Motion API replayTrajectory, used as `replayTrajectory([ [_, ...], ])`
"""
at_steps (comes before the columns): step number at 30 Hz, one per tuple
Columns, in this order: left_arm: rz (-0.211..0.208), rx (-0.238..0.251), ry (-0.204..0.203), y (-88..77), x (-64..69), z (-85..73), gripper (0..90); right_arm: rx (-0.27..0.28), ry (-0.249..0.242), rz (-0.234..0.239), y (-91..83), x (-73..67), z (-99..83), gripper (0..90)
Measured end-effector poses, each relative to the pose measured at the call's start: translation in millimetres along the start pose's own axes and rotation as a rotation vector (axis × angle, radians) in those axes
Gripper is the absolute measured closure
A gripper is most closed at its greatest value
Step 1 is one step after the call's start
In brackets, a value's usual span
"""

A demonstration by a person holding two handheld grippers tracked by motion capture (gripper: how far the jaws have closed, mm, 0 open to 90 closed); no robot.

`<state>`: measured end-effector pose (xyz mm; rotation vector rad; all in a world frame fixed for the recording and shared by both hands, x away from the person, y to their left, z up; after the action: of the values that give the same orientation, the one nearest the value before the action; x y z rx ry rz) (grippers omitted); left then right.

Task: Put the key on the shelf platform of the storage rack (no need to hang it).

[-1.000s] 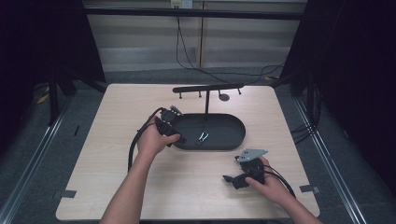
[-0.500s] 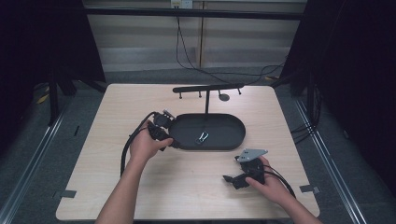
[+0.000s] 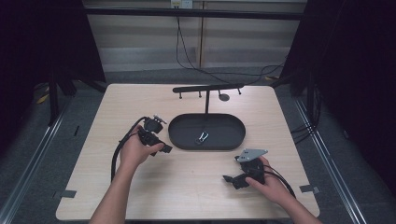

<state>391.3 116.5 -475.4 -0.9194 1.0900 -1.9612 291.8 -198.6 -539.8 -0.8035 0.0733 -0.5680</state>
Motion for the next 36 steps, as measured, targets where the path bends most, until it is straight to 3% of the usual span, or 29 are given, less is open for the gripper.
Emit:
replayTrajectory([
  [8, -0.016, 0.017, -0.023, -0.1, -10.8, -12.6, 26.3, 0.000, 0.000, 0.000, 0.0, 0.0, 0.0, 8.8],
  [14, -0.020, 0.011, -0.018, 1.4, -16.2, -21.6, 25.9, 0.000, 0.000, 0.000, 0.0, 0.0, 0.0, 8.8],
  [20, -0.037, 0.004, -0.042, 6.4, -21.7, -34.6, 25.4, 0.000, 0.000, 0.000, 0.0, 0.0, 0.0, 8.9],
  [36, -0.009, -0.040, 0.002, 8.5, -22.2, -50.5, 25.4, 0.000, -0.002, 0.000, 0.0, 0.1, 0.0, 8.9],
])
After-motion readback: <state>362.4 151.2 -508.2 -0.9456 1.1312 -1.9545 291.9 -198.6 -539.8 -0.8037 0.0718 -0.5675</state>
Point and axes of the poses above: each handheld gripper's, and its own axes: y roughly forward along the jaws, z roughly out of its top, x roughly to its right, the point moved 4 cm from there along y, roughly forward along the jaws, and after that the axes turned 14 degrees about -y, right-handed, at the moved point
